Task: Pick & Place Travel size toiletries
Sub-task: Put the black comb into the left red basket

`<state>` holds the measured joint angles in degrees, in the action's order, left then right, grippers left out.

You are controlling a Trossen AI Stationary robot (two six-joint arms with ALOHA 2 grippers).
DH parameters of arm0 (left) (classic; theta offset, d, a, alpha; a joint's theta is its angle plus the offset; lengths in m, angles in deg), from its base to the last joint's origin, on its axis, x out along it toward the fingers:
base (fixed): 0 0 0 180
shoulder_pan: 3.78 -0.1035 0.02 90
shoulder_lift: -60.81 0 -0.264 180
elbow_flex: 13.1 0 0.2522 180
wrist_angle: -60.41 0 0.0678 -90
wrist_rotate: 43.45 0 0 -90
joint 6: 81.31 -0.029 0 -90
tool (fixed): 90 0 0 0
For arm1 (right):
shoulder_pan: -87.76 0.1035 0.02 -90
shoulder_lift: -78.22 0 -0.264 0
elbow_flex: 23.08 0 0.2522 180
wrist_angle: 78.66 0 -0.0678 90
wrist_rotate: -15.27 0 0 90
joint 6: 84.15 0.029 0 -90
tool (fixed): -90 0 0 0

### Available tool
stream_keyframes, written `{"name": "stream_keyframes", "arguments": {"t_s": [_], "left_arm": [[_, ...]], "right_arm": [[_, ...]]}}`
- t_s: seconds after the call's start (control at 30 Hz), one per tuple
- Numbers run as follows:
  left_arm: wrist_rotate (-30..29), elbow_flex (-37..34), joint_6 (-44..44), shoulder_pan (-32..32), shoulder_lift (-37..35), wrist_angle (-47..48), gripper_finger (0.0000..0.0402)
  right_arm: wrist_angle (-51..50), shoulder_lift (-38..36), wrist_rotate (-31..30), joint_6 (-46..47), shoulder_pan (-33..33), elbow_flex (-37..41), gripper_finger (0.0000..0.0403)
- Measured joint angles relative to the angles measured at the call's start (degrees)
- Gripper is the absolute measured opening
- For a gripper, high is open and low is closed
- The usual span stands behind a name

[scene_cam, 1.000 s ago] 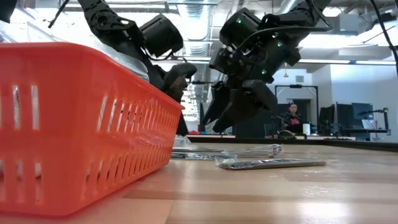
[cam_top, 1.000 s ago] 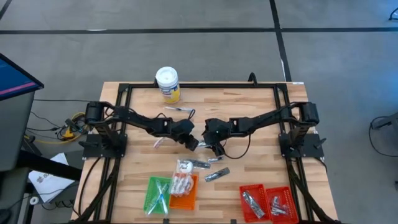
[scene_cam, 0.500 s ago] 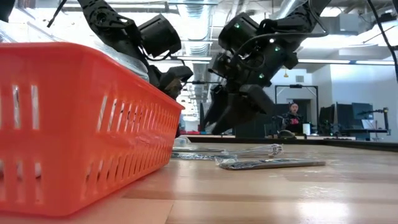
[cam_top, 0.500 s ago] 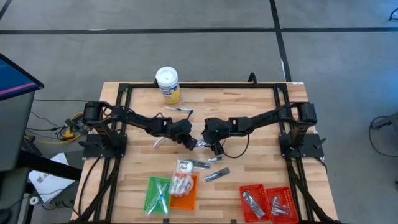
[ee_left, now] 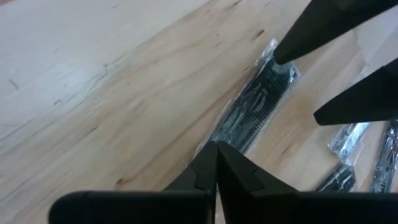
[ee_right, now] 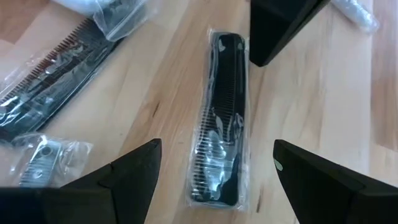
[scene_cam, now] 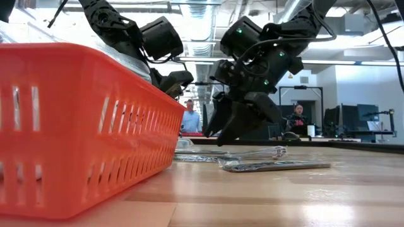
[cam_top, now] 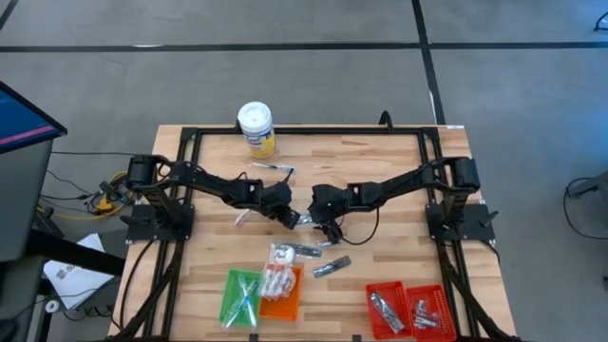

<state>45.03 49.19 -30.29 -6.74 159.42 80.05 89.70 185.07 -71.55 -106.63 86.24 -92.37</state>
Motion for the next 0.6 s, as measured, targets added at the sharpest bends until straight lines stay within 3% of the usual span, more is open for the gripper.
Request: {"name": "stream_keyframes", "arguments": {"t_s": [0.6], "left_arm": [[1.4,-1.2,0.7,0.0,0.0,1.0,0.0]], "right_arm": [[0.3,0.0,0.0,0.0,0.0,0.0,0.0302]]}}
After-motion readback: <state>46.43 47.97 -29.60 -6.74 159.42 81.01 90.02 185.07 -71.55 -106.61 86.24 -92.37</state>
